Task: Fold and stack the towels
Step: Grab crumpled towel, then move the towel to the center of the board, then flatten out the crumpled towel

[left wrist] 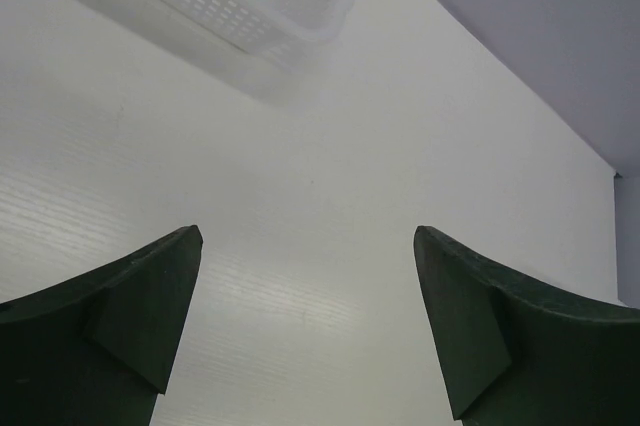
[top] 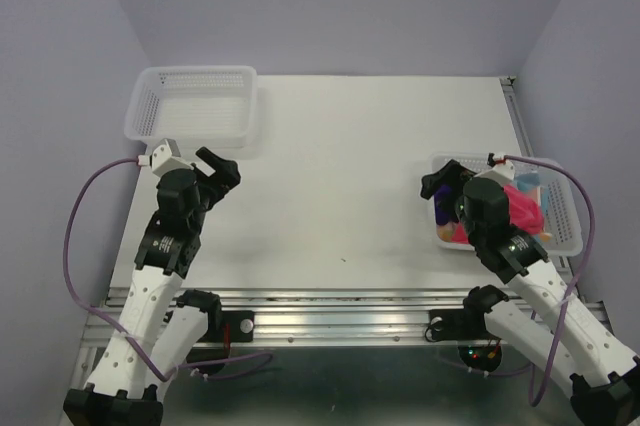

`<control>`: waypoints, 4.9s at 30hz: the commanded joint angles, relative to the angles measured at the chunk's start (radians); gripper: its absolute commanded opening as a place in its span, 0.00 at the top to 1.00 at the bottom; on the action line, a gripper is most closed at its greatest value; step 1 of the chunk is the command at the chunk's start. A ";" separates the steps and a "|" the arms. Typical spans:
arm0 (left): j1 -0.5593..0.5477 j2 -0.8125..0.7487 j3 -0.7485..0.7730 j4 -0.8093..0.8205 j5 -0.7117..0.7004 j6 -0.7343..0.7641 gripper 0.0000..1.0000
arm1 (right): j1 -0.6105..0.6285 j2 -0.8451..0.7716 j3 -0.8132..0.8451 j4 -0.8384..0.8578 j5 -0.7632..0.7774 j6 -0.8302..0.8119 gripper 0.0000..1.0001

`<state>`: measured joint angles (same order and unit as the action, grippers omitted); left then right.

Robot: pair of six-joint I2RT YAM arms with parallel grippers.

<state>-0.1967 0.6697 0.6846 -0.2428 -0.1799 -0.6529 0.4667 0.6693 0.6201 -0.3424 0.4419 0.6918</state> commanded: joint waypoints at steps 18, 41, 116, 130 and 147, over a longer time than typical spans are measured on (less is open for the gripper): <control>-0.006 0.034 -0.034 0.163 0.094 0.032 0.01 | -0.014 0.519 0.425 -0.844 0.567 0.454 0.00; -0.007 0.036 -0.025 0.160 0.099 0.035 0.01 | -0.229 0.389 0.320 -0.480 0.331 0.097 0.99; -0.176 0.434 0.012 0.365 0.267 -0.008 0.01 | -0.037 1.014 0.765 -0.040 -0.336 -0.290 0.00; -0.251 0.541 0.050 0.350 0.217 -0.033 0.01 | -0.016 1.317 0.865 0.043 -0.611 -0.429 0.00; -0.251 0.272 0.018 0.094 0.005 -0.108 0.01 | 0.478 1.201 0.572 0.308 -0.627 -0.198 0.00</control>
<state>-0.4454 1.0180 0.6994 -0.0799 -0.0925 -0.7380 0.8783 1.8736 1.1618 -0.1028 -0.1352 0.4507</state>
